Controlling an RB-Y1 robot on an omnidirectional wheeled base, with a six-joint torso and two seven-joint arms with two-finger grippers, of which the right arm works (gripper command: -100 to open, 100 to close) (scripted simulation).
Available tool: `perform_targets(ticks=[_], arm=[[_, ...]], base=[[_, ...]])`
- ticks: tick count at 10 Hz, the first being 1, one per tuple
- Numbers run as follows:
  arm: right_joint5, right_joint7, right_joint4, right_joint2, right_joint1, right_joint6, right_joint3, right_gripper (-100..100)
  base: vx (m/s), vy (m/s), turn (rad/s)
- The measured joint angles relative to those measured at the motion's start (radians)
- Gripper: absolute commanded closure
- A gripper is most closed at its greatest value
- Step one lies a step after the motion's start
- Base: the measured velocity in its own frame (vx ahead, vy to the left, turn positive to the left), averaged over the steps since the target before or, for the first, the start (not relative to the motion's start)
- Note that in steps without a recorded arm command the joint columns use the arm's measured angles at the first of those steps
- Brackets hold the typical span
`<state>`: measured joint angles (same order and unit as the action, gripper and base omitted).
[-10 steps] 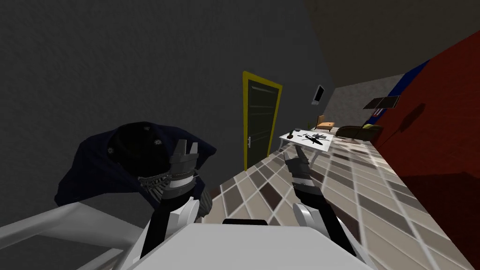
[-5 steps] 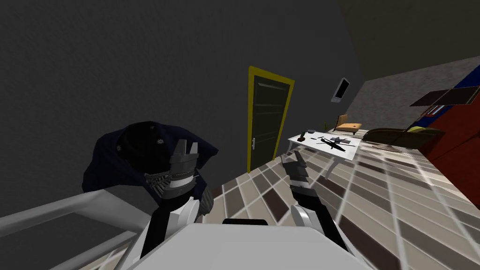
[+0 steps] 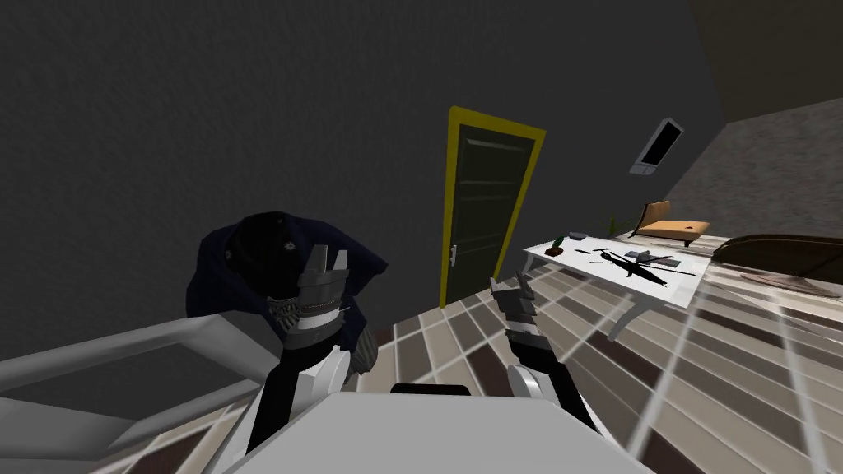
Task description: Pull the door open
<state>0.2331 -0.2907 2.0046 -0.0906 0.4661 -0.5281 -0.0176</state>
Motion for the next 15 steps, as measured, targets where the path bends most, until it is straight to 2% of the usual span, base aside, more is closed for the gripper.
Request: perform_targets(ticks=[2, 15], arm=[[0.032, -0.036, -0.04, -0.007, -0.011, -0.016, -0.01, -100], [0.253, -0.294, -0.295, -0.066, -0.016, -0.162, -0.093, -100]], base=[[0.08, -0.075, 0.176], [0.064, -0.089, 0.205]])
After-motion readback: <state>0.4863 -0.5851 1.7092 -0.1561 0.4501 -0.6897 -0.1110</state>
